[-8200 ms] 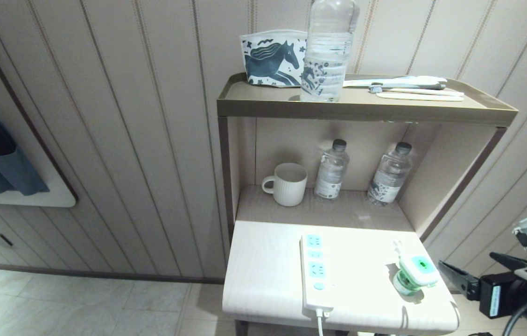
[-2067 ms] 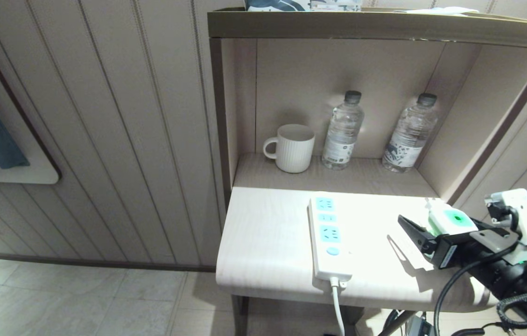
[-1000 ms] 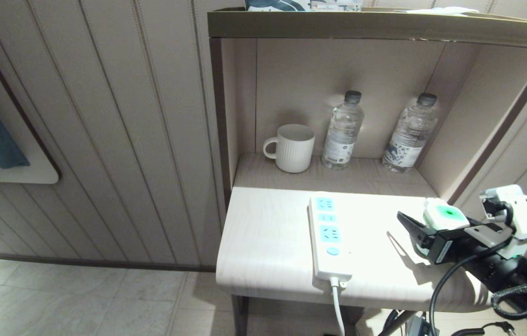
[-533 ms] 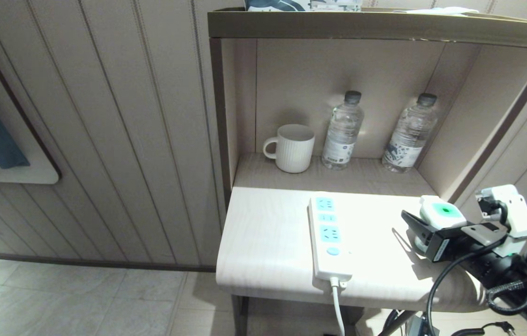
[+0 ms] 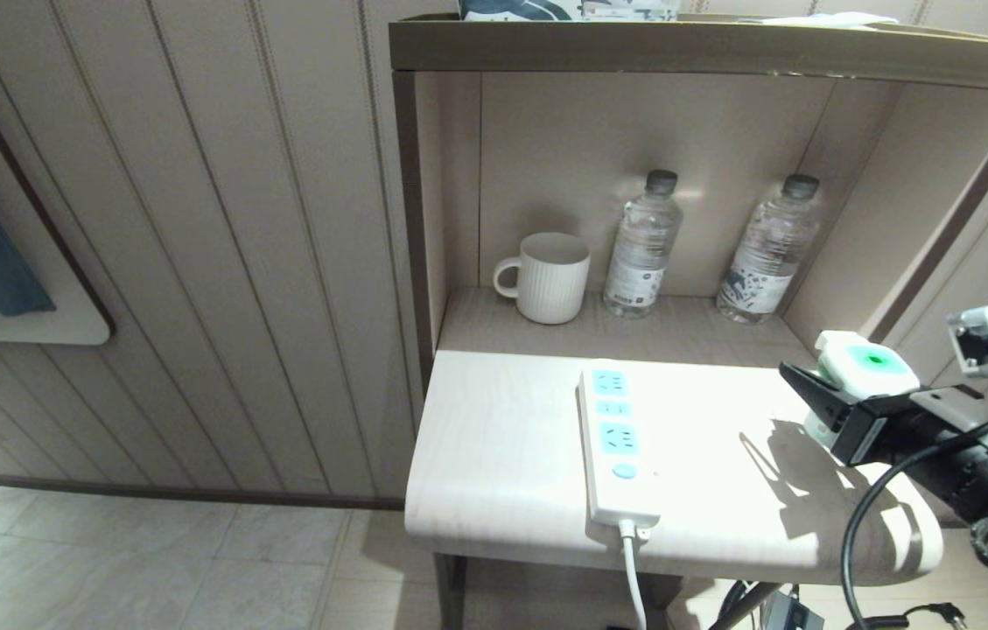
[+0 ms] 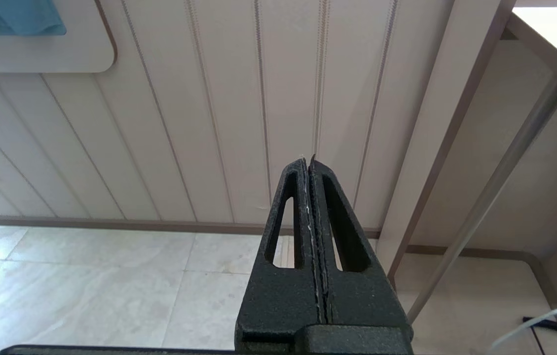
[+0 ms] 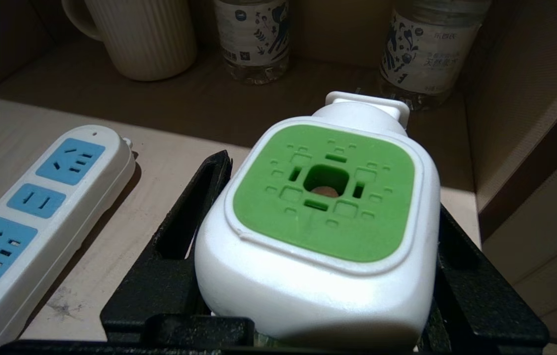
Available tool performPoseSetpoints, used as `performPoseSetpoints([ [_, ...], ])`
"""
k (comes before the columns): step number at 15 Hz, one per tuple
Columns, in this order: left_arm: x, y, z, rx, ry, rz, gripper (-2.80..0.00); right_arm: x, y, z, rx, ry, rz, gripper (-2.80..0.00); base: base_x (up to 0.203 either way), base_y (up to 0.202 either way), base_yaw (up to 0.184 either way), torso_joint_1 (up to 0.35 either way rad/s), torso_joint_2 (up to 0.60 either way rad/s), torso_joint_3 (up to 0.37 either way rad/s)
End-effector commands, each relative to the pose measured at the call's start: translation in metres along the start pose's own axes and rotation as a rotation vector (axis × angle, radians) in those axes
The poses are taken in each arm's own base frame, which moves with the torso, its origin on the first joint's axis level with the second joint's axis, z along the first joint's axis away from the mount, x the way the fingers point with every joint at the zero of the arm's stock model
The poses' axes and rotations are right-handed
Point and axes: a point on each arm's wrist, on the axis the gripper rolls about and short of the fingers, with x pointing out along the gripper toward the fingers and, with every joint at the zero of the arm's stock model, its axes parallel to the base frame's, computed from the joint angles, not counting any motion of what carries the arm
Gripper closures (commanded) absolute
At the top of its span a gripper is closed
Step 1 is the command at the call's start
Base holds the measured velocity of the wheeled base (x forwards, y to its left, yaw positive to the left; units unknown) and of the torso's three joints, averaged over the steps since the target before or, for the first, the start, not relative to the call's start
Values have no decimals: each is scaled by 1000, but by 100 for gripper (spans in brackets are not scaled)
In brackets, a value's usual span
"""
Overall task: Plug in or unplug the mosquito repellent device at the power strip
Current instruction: Insert the plug into the socket
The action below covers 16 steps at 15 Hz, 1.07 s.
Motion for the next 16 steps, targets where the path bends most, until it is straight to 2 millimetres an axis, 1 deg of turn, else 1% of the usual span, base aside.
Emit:
performPoseSetpoints([
  [1,0,0,0,0,-1,0,0,-17,1,24,2,57,-3,0,0,0,0,0,0,0],
  [3,0,0,0,0,-1,0,0,-23,3,51,9,195,-6,0,0,0,0,0,0,0],
  [6,0,0,0,0,-1,0,0,-39,7,98,26,375,6,0,0,0,0,0,0,0],
  [8,0,0,0,0,-1,0,0,-52,16,126,51,502,51,0,0,0,0,0,0,0],
  [9,0,0,0,0,-1,0,0,-58,22,136,61,576,90,0,0,0,0,0,0,0],
  [10,0,0,0,0,-1,0,0,-64,31,144,61,657,148,0,0,0,0,0,0,0],
  [11,0,0,0,0,-1,0,0,-65,41,150,54,744,202,0,0,0,0,0,0,0],
  [14,0,0,0,0,-1,0,0,-57,65,153,-1,992,299,0,0,0,0,0,0,0],
  [16,0,0,0,0,-1,0,0,-51,74,156,-33,1068,321,0,0,0,0,0,0,0],
])
